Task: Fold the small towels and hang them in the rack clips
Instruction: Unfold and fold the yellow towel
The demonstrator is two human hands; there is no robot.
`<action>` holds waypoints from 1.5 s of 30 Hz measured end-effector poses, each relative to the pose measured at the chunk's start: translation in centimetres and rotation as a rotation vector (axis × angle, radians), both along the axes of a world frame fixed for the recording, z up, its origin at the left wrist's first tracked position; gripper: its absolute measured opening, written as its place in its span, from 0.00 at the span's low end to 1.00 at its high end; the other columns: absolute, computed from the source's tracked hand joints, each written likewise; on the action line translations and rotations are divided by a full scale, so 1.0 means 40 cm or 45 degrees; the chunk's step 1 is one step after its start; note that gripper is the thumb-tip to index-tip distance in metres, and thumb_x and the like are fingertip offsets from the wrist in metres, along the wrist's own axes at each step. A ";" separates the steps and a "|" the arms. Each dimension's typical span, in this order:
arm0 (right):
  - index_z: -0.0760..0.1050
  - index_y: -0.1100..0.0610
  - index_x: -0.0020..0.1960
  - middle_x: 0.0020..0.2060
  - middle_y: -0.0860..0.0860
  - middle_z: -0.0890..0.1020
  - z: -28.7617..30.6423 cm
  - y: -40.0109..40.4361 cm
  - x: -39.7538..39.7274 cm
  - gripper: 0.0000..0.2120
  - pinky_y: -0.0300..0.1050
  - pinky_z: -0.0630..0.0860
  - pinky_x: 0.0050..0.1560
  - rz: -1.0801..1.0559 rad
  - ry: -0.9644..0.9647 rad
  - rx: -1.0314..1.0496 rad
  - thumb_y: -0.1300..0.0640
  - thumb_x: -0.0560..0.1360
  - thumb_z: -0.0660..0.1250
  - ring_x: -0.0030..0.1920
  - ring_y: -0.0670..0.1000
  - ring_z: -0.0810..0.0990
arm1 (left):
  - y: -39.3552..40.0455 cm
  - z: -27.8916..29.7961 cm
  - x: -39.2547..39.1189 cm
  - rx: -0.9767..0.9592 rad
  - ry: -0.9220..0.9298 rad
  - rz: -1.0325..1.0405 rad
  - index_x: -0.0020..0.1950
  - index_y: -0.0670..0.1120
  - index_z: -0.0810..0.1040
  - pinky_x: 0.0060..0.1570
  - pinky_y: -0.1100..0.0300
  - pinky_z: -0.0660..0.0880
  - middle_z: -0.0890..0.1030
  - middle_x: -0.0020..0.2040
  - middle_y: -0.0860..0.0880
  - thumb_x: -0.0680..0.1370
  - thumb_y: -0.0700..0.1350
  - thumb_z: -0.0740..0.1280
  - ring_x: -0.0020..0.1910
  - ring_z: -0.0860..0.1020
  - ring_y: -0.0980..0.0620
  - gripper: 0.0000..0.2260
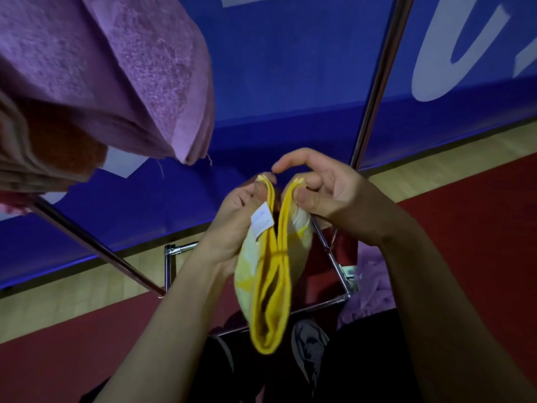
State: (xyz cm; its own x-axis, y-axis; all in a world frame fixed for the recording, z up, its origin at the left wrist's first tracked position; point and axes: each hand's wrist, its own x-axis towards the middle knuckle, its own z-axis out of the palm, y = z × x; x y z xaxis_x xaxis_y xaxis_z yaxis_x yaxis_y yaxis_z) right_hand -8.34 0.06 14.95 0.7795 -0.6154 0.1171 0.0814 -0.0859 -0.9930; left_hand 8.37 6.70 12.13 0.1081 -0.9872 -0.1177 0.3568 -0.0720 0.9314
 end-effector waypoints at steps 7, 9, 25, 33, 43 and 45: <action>0.81 0.56 0.50 0.42 0.50 0.86 -0.016 -0.014 0.012 0.08 0.40 0.78 0.49 -0.172 0.012 -0.189 0.55 0.73 0.74 0.45 0.48 0.84 | -0.016 -0.031 0.024 -0.021 0.105 -0.123 0.28 0.51 0.83 0.33 0.66 0.78 0.80 0.28 0.54 0.82 0.47 0.60 0.27 0.79 0.60 0.23; 0.83 0.58 0.50 0.44 0.49 0.86 -0.015 -0.010 0.020 0.07 0.39 0.78 0.52 -0.196 -0.020 -0.261 0.57 0.73 0.73 0.48 0.47 0.85 | -0.013 -0.037 0.025 -0.046 0.076 -0.204 0.32 0.49 0.86 0.32 0.66 0.78 0.82 0.30 0.52 0.84 0.42 0.55 0.28 0.81 0.59 0.26; 0.82 0.59 0.56 0.47 0.48 0.87 -0.029 -0.025 0.012 0.07 0.34 0.78 0.49 -0.153 0.075 -0.215 0.62 0.80 0.68 0.50 0.44 0.85 | 0.007 -0.029 0.084 -0.112 -0.075 -0.450 0.56 0.42 0.86 0.51 0.56 0.83 0.87 0.50 0.43 0.80 0.46 0.64 0.49 0.86 0.48 0.13; 0.82 0.58 0.60 0.55 0.53 0.87 -0.032 -0.018 0.021 0.11 0.46 0.81 0.60 -0.104 0.047 -0.172 0.60 0.79 0.68 0.58 0.51 0.85 | -0.008 -0.051 0.075 -0.078 -0.103 -0.252 0.63 0.30 0.75 0.56 0.52 0.81 0.86 0.53 0.39 0.80 0.42 0.66 0.51 0.84 0.44 0.17; 0.80 0.60 0.63 0.58 0.53 0.85 -0.039 -0.021 0.031 0.12 0.55 0.77 0.67 -0.114 0.066 -0.275 0.62 0.81 0.67 0.62 0.51 0.82 | -0.010 -0.045 0.088 -0.118 -0.002 -0.255 0.58 0.42 0.84 0.57 0.54 0.81 0.87 0.51 0.42 0.80 0.38 0.65 0.51 0.86 0.47 0.11; 0.80 0.60 0.63 0.58 0.53 0.85 -0.042 -0.023 0.033 0.12 0.54 0.77 0.66 -0.108 0.067 -0.314 0.62 0.81 0.67 0.62 0.51 0.82 | -0.009 -0.045 0.089 -0.122 -0.023 -0.274 0.61 0.39 0.82 0.56 0.55 0.81 0.87 0.50 0.43 0.80 0.38 0.64 0.50 0.86 0.48 0.12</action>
State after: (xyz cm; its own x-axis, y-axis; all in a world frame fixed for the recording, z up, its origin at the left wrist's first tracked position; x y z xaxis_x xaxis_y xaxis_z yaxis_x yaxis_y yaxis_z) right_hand -7.03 -0.86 13.27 0.7355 -0.6365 0.2322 0.0126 -0.3298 -0.9440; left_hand 11.91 6.33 10.33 -0.1051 -0.9942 -0.0220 0.3258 -0.0554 0.9438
